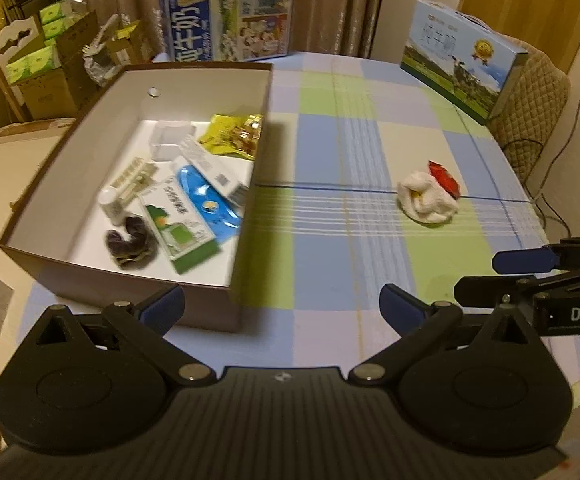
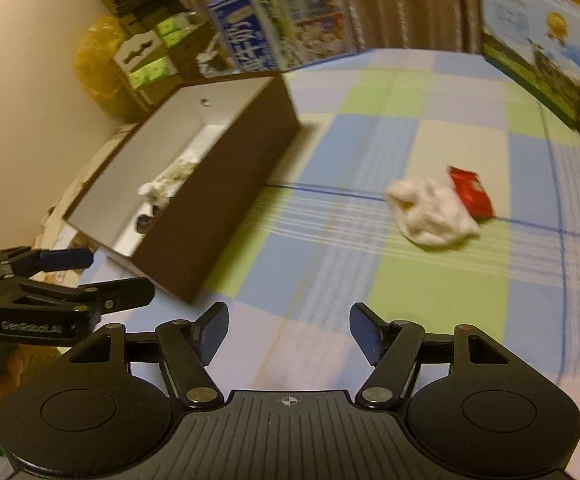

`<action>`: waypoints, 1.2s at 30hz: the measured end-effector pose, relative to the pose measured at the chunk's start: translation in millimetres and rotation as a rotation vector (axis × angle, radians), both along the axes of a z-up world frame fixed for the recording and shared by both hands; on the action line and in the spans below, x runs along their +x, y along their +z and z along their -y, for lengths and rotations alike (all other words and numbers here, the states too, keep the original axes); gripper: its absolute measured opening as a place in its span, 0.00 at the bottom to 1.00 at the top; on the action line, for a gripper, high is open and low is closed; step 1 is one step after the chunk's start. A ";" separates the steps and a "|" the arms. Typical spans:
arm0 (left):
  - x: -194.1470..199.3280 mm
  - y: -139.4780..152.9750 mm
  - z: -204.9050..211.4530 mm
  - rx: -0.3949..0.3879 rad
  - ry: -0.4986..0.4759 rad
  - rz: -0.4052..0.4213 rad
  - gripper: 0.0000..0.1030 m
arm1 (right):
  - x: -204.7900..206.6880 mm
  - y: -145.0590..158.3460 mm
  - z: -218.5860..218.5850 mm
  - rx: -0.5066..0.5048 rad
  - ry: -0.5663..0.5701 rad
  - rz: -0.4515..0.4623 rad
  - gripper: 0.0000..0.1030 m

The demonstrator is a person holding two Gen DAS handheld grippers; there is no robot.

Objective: Organize objects
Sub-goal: 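Withdraw both tools from the box toward the sock and red packet, then grasp the white sock with the left tool while the right tool grasps the red packet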

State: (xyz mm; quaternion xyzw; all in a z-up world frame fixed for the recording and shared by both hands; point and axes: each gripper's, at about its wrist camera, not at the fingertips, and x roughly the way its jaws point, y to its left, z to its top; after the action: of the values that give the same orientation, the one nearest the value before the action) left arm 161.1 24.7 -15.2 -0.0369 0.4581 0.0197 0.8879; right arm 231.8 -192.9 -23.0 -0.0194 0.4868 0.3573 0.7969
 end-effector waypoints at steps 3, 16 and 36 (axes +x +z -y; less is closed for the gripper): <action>5.3 -5.5 12.3 -0.026 -0.017 -0.012 0.99 | 7.8 -4.8 17.7 -0.019 -0.051 -0.005 0.63; 60.6 -34.7 77.3 -0.050 -0.139 -0.059 0.99 | 50.0 -28.5 85.4 -0.091 -0.219 -0.013 0.63; 174.4 -90.6 138.4 -0.080 -0.243 -0.028 0.87 | 113.3 -49.4 127.3 -0.125 -0.394 -0.004 0.63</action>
State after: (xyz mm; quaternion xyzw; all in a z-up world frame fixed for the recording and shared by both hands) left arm 335.5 -113.7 -105.9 -0.0162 0.4718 -0.1056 0.8752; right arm 345.1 -320.2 -72.5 0.0276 0.5039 0.1637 0.8477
